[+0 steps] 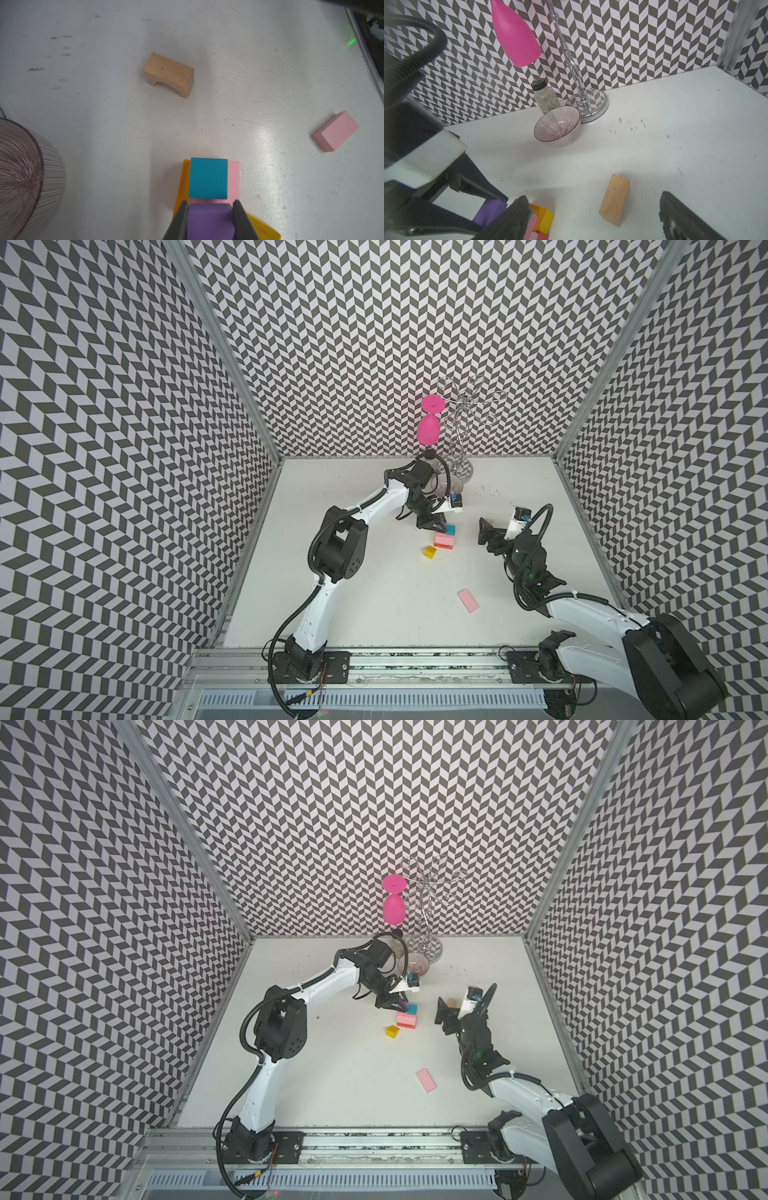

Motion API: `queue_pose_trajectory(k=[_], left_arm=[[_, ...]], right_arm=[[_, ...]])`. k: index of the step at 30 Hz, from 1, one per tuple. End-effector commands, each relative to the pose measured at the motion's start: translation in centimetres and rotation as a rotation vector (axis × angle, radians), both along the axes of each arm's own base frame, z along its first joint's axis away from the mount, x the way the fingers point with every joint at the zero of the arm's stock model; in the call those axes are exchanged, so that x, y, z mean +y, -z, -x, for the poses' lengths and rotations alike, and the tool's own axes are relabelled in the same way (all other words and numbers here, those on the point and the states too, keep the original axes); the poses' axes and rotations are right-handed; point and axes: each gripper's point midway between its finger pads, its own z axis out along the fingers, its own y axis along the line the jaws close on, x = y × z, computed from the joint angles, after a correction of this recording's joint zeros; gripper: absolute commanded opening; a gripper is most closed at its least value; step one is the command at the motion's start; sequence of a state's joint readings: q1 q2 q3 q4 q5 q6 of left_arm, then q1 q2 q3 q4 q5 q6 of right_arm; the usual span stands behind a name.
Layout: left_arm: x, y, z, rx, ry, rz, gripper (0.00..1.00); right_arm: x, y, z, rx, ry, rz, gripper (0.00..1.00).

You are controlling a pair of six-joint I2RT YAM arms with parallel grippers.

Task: Build the wood block tower
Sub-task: 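Lower the purple cube onto the stack beside the teal cube and open the left gripper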

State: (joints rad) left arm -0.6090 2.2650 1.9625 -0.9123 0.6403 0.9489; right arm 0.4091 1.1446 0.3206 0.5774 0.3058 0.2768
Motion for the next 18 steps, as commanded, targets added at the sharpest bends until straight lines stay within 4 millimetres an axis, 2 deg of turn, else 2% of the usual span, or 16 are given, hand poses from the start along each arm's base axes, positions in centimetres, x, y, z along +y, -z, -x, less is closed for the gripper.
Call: queue_pose_trajectory(k=[1, 18], left_arm=[[-0.52, 0.13, -0.17, -0.007, 0.02, 0.012, 0.0], [-0.59, 0.36, -0.08, 0.0, 0.022, 0.011, 0.04]], right_arm=[[0.11, -2.04, -0.68, -0.065, 0.001, -0.02, 0.95], [0.16, -2.06, -0.69, -0.066, -0.001, -0.018, 0.95]])
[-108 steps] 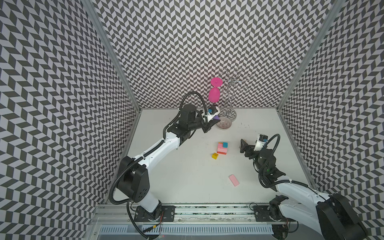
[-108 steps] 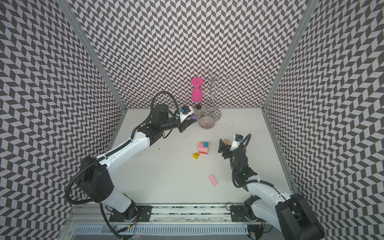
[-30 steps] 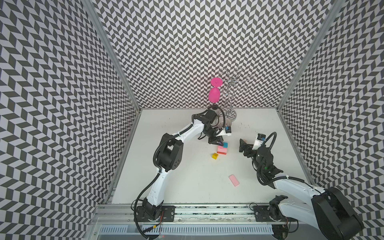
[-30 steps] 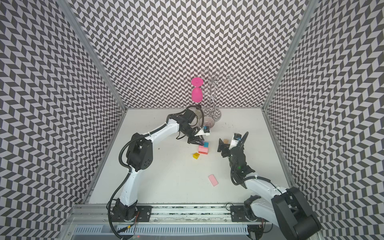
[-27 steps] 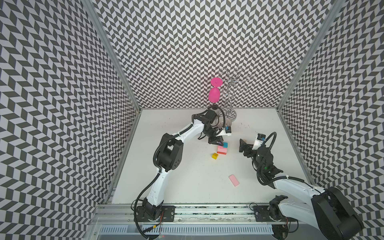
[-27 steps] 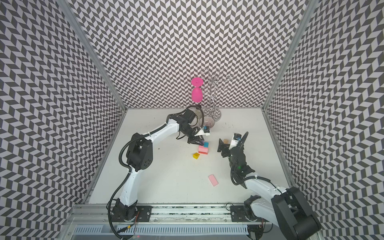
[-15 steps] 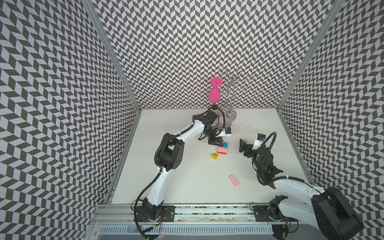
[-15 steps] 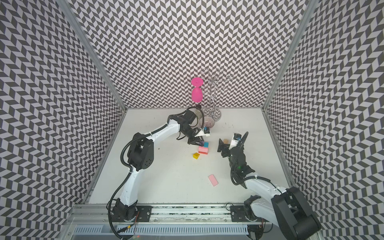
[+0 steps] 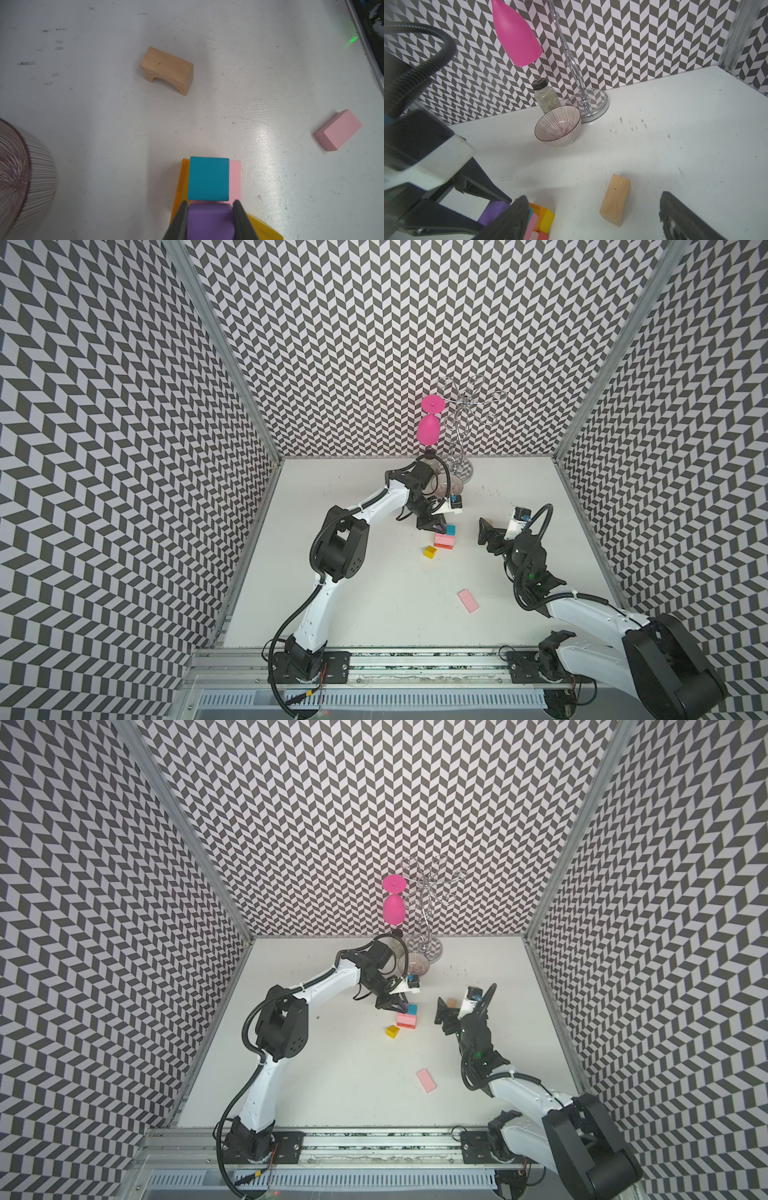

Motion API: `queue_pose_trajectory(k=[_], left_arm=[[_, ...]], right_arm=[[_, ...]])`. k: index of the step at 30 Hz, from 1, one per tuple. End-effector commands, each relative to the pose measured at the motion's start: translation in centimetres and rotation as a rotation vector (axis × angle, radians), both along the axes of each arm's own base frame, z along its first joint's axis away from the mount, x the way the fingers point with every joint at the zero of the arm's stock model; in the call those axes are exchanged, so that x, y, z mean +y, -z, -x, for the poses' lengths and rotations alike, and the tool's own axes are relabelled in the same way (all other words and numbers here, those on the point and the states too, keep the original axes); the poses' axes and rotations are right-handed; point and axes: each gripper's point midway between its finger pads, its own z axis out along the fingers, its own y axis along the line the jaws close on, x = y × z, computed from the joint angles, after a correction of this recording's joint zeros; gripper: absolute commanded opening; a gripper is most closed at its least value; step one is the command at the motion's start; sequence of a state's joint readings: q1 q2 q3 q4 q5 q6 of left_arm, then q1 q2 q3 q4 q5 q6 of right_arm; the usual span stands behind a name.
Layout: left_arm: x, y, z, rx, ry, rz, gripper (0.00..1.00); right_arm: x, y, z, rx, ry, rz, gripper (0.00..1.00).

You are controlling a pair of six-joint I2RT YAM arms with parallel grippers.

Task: Build the wood block tower
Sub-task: 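Lower the purple cube onto the stack beside the teal cube and open the left gripper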

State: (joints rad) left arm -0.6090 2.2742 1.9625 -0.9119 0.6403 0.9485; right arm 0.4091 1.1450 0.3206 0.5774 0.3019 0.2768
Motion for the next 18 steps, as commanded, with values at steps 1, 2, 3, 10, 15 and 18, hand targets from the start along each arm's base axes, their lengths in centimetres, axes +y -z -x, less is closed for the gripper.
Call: queue_pose_trajectory(k=[1, 2, 3, 10, 15, 18], left_arm=[[-0.62, -0.08, -0.06, -0.006, 0.023, 0.017, 0.05], [-0.61, -0.03, -0.07, -0.004, 0.021, 0.017, 0.05], [-0.64, -0.02, -0.03, -0.005, 0.022, 0.016, 0.05], [-0.72, 0.09, 0.01, -0.002, 0.021, 0.014, 0.1], [-0.92, 0.03, 0.09, -0.004, 0.025, 0.017, 0.12], [-0.97, 0.04, 0.02, -0.006, 0.021, 0.017, 0.14]], right_arm=[[0.1, -2.0, -0.7, -0.065, 0.002, -0.017, 0.95], [0.1, -1.96, -0.7, -0.063, 0.002, -0.016, 0.95], [0.1, -2.03, -0.7, -0.066, 0.002, -0.018, 0.95], [0.13, -2.05, -0.7, -0.066, 0.001, -0.017, 0.95], [0.14, -2.03, -0.73, -0.065, 0.001, -0.016, 0.95], [0.14, -1.99, -0.74, -0.064, 0.0, -0.015, 0.95]])
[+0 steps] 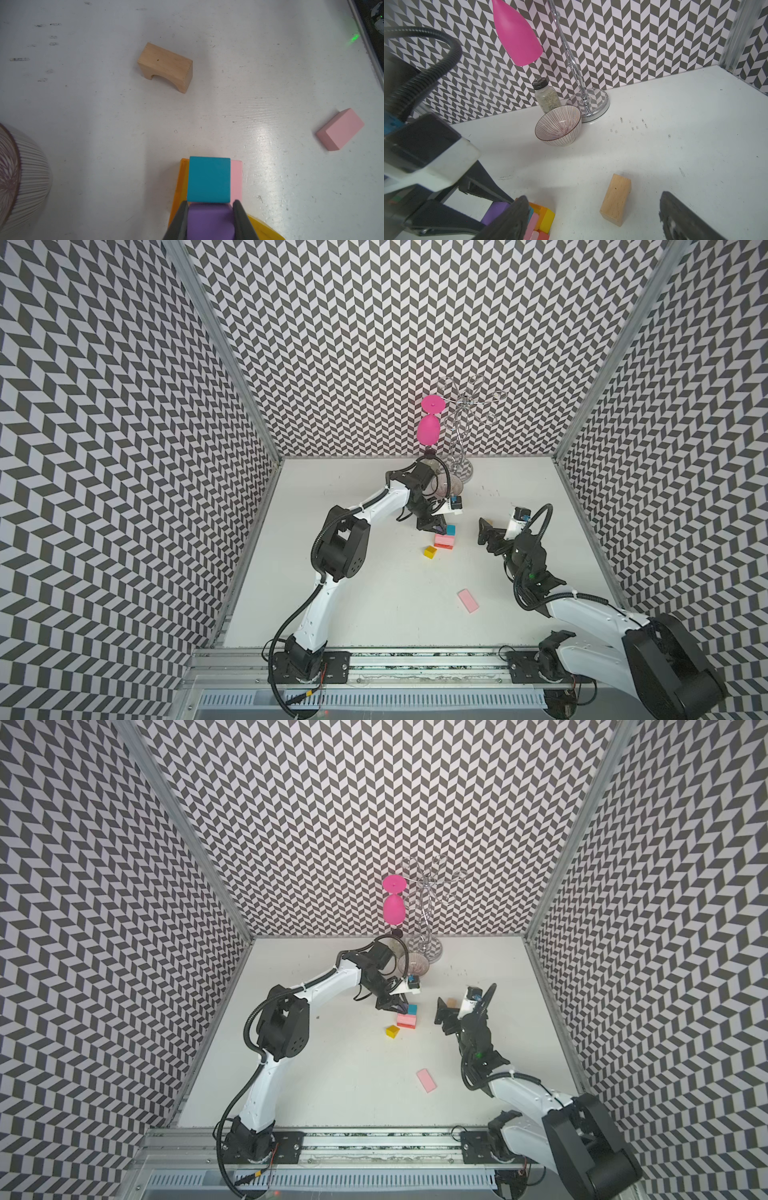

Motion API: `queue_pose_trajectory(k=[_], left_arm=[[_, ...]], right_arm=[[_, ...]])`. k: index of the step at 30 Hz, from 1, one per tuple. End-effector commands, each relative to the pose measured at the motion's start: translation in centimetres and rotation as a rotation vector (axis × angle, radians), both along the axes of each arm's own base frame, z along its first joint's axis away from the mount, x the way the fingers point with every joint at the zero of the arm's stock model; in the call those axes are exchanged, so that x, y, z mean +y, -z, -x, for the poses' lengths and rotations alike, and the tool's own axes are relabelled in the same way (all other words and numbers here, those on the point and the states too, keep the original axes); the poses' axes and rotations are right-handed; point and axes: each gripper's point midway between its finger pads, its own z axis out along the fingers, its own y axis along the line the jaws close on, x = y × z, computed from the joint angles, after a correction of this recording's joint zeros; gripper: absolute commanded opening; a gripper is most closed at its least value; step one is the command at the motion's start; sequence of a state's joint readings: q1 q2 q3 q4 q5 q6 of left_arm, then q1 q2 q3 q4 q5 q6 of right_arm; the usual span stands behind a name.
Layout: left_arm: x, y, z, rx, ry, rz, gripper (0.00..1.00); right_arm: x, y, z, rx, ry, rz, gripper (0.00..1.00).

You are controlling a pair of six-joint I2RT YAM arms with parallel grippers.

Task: Build the wood block tower
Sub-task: 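Lower the purple cube onto the stack beside the teal cube and open the left gripper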

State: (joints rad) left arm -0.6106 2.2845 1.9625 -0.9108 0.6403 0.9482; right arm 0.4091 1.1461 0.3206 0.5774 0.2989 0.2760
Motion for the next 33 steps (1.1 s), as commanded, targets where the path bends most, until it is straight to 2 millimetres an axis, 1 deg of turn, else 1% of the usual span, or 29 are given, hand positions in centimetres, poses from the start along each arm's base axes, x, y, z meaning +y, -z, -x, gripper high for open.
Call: queue_pose_trajectory(k=[1, 6, 12, 13, 14, 15, 17, 19, 20, 21, 22, 25, 28, 31, 33], left_arm=[[-0.9, -0.5, 0.0, -0.014, 0.019, 0.022, 0.15], [-0.9, -0.5, -0.1, -0.016, 0.015, 0.02, 0.18], [-0.9, -0.6, -0.4, -0.024, 0.002, 0.017, 0.23], [-0.9, -0.7, -0.5, -0.027, -0.001, 0.017, 0.25], [-0.9, -0.7, -0.6, -0.03, -0.007, 0.017, 0.31], [-0.8, -0.7, -0.7, -0.029, -0.012, 0.017, 0.34], [-0.8, -0.8, -0.9, -0.032, -0.018, 0.019, 0.35], [-0.8, -0.9, -1.0, -0.035, -0.024, 0.021, 0.46], [-0.8, -1.0, -1.0, -0.034, -0.024, 0.024, 0.54], [-0.9, -1.2, -0.9, -0.033, -0.02, 0.028, 0.98], [-0.9, -1.3, -0.9, -0.033, -0.019, 0.03, 1.0], [-1.1, -1.9, -0.6, -0.03, -0.009, 0.047, 1.0], [-1.3, -3.3, 0.1, -0.021, 0.013, 0.089, 1.0], [-1.6, -5.4, 0.4, -0.028, 0.006, 0.127, 1.0], [-1.7, -7.6, 0.6, -0.028, -0.021, 0.172, 1.0]], right_arm=[[0.1, -2.0, -0.7, -0.065, 0.002, -0.017, 0.95], [0.1, -2.0, -0.8, -0.063, 0.001, -0.014, 0.95], [0.2, -2.0, -0.8, -0.062, -0.001, -0.014, 0.96], [0.2, -2.0, -0.8, -0.063, -0.002, -0.015, 0.95], [0.2, -2.0, -0.8, -0.061, -0.002, -0.014, 0.96], [0.2, -2.0, -0.8, -0.062, -0.002, -0.014, 0.95], [0.2, -2.0, -0.8, -0.061, -0.003, -0.014, 0.95], [0.2, -1.9, -0.8, -0.059, -0.003, -0.013, 0.96], [0.2, -1.9, -0.8, -0.059, -0.003, -0.013, 0.95], [0.3, -1.9, -0.8, -0.06, -0.004, -0.014, 0.95], [0.3, -2.0, -0.8, -0.061, -0.004, -0.014, 0.95], [0.3, -2.0, -0.8, -0.061, -0.004, -0.014, 0.95], [0.2, -2.0, -0.9, -0.06, -0.002, -0.013, 0.96], [0.2, -1.9, -0.9, -0.057, 0.003, -0.016, 0.96], [0.1, -1.6, -1.2, -0.047, 0.015, -0.019, 0.95]])
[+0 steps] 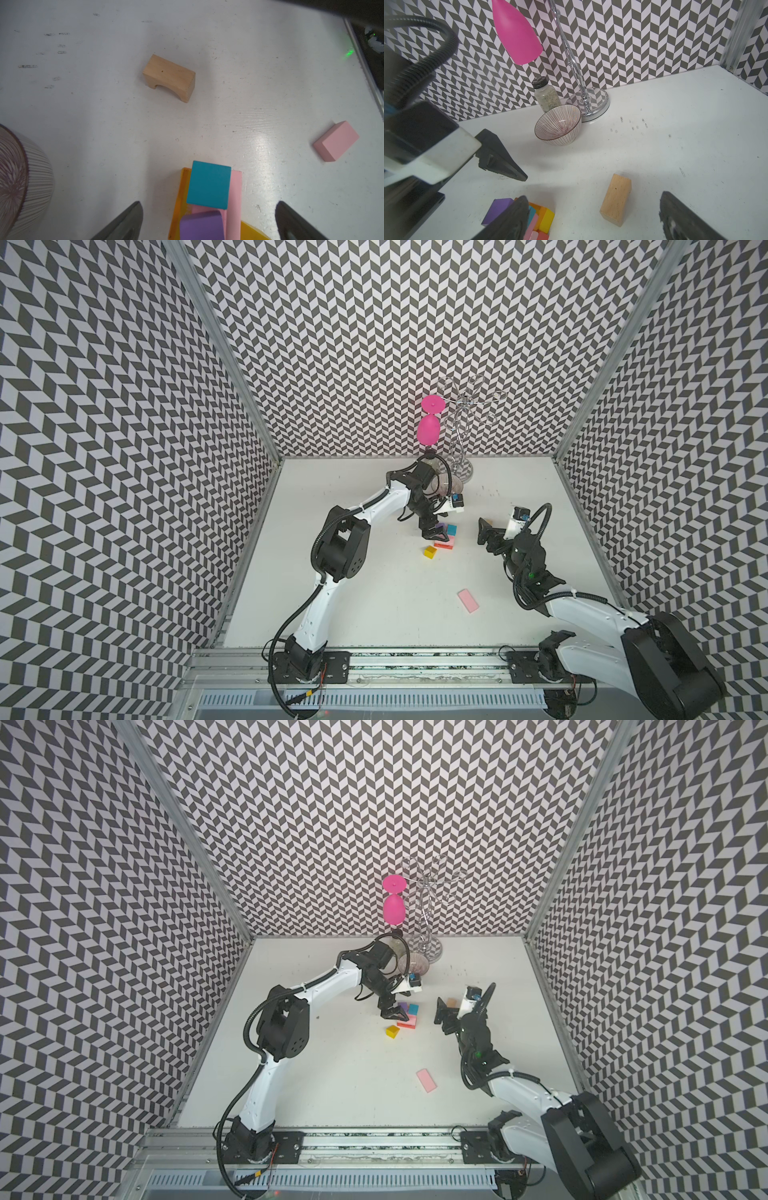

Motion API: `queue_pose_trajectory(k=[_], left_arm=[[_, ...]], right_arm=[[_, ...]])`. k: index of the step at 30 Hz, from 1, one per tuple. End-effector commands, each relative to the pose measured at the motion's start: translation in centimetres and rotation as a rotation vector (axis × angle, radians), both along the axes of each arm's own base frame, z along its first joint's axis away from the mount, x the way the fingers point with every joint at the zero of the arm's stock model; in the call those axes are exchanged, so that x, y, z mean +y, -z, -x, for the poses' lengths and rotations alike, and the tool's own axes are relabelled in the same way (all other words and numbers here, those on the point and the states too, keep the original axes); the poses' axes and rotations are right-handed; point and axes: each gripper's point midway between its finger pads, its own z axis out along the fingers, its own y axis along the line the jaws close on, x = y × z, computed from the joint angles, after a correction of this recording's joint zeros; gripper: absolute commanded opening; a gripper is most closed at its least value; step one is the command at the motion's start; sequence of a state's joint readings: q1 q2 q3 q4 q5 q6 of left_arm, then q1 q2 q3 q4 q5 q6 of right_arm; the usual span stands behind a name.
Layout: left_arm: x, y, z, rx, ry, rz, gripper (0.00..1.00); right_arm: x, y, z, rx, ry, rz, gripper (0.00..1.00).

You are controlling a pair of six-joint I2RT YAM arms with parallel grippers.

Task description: Build the wood block tower

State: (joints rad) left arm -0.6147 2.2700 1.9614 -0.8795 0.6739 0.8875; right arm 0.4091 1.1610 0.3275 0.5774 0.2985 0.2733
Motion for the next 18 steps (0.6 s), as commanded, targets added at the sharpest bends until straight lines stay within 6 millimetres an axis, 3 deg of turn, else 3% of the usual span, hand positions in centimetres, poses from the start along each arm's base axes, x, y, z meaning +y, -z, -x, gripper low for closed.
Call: queue_pose_trajectory(k=[1, 4, 6, 8, 10, 11, 13, 18], left_arm=[[-0.9, -7.6, 0.7, -0.053, -0.015, 0.155, 1.0], [-0.3, -12.4, 0.8, -0.122, -0.156, 0.277, 1.0], [1.6, -16.8, 0.6, -0.245, -0.328, 0.404, 1.0], [5.4, -20.8, 0.0, -0.353, -0.599, 0.563, 1.0], [10.1, -22.9, -0.1, -0.374, -0.854, 0.709, 1.0], [12.4, -23.4, 0.0, -0.356, -0.964, 0.778, 1.0], [14.9, -22.2, 0.5, -0.293, -1.047, 0.841, 1.0], [16.6, -17.8, -0.6, -0.139, -1.222, 0.818, 1.0]], right_arm=[[0.1, -1.7, -1.2, -0.044, 0.017, -0.021, 0.94], [0.4, -0.9, -1.9, -0.001, 0.015, -0.003, 0.89], [0.8, -0.5, -2.4, 0.022, 0.004, 0.007, 0.86], [1.2, -0.1, -2.8, 0.043, -0.007, 0.014, 0.84], [1.5, 0.3, -3.0, 0.064, -0.015, 0.02, 0.83], [1.7, 0.7, -3.1, 0.084, -0.024, 0.024, 0.82], [2.1, 1.2, -3.4, 0.119, -0.043, 0.037, 0.77], [2.2, 2.8, -3.7, 0.21, -0.024, 0.042, 0.72]])
